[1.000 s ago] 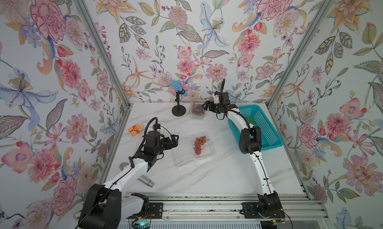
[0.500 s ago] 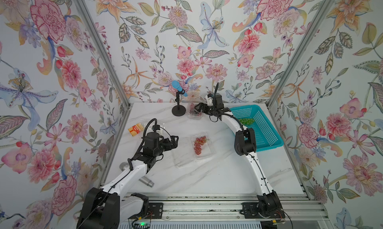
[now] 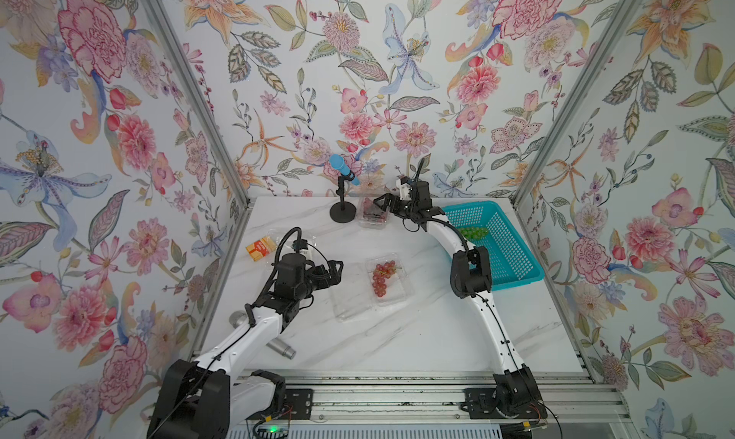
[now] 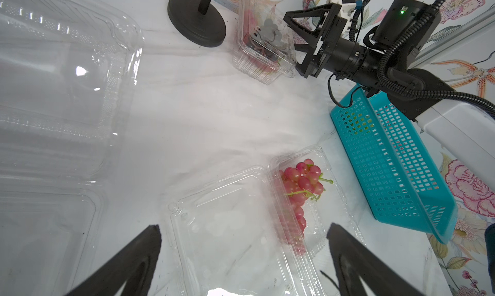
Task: Pack grapes into containers
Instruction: Move the packing box to the center of the board, then close the packing box at the center of the board.
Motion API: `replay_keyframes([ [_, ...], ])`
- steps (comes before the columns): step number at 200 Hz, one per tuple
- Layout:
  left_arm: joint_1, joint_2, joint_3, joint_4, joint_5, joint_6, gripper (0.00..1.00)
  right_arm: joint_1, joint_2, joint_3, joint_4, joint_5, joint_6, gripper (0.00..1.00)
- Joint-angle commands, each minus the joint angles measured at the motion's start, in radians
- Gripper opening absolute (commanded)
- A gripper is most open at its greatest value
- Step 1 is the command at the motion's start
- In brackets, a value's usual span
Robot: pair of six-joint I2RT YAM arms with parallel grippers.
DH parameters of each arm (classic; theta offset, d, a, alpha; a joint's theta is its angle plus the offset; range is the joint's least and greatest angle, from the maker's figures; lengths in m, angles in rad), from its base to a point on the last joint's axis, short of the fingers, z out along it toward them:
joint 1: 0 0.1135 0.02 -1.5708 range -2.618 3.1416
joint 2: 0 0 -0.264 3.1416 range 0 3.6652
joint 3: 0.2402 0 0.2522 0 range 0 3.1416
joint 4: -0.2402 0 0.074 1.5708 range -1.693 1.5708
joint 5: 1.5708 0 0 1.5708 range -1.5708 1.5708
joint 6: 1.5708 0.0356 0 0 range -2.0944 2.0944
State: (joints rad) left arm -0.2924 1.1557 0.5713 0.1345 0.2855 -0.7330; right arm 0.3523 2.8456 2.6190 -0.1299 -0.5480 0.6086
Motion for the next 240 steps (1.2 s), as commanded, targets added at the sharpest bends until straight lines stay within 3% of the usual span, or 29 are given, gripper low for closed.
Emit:
replay_keyframes([
  [1,0.006,-0.010,-0.012,0.006,0.014,-0.005,1.00,0.007,0.036,0.037,0.086,-0.036,0.061,1.00],
  [39,0.003,-0.011,-0.016,0.005,0.018,-0.003,1.00,0.015,0.048,0.043,0.141,-0.093,0.080,1.00],
  [98,0.002,0.005,-0.007,0.014,0.027,0.003,1.00,-0.022,-0.009,-0.007,0.079,-0.074,0.070,1.00],
  [126,0.002,0.011,0.008,-0.005,0.022,0.022,1.00,-0.019,-0.144,-0.101,-0.042,-0.085,-0.079,0.99],
  [209,0.001,0.021,-0.039,0.035,0.038,-0.021,1.00,0.026,-0.778,-0.896,-0.314,0.173,-0.469,1.00],
  [240,-0.010,0.030,-0.053,0.038,0.042,-0.019,1.00,0.089,-0.965,-1.181,-0.309,0.275,-0.455,1.00],
])
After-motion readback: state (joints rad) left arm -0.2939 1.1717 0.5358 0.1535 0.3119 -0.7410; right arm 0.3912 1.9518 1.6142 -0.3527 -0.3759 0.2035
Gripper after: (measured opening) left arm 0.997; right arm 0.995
